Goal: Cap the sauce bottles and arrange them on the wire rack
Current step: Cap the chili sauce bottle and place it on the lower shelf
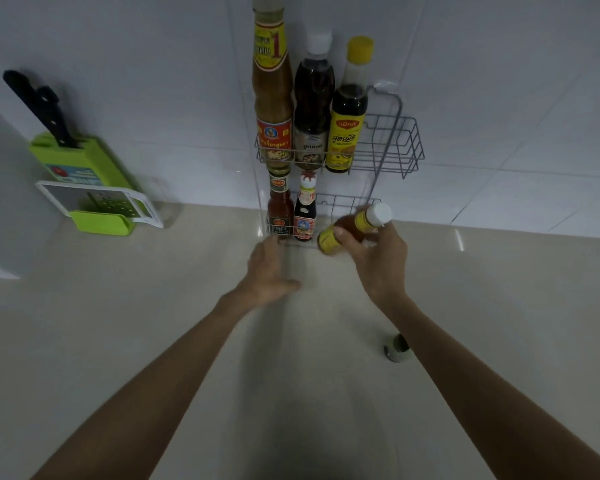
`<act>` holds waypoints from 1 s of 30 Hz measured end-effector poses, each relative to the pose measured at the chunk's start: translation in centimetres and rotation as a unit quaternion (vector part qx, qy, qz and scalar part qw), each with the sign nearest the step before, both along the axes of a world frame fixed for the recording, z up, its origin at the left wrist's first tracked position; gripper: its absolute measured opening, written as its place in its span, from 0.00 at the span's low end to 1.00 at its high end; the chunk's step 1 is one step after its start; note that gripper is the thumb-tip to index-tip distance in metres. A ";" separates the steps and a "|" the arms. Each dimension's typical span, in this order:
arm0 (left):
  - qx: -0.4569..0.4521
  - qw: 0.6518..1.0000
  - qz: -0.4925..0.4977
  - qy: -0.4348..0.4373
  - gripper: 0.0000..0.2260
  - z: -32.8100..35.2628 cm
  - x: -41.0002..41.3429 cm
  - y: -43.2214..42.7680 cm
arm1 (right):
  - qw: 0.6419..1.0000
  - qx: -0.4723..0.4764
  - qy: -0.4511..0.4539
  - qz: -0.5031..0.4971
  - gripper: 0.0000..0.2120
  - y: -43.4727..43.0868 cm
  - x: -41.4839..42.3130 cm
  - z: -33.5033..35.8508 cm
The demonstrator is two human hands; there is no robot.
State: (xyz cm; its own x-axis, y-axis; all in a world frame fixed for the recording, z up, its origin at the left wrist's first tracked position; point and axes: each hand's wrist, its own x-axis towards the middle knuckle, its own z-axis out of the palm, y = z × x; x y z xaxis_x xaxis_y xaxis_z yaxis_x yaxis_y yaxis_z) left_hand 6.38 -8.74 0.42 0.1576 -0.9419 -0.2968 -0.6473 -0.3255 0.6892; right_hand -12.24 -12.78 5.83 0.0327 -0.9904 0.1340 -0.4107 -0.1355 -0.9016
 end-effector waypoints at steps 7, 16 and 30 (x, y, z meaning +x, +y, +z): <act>0.011 0.997 0.042 0.062 0.63 0.3 3.4 -7.2 | 0.999 0.010 0.019 0.023 0.18 -8.1 3.2 -5.1; -0.025 0.979 0.103 0.175 0.46 -0.4 2.8 -8.6 | 0.972 0.042 0.211 0.092 0.24 -12.8 4.3 -7.8; -0.090 0.993 0.032 0.067 0.35 -5.7 -9.9 1.5 | 0.854 0.228 0.401 0.240 0.29 -1.5 -16.5 -6.9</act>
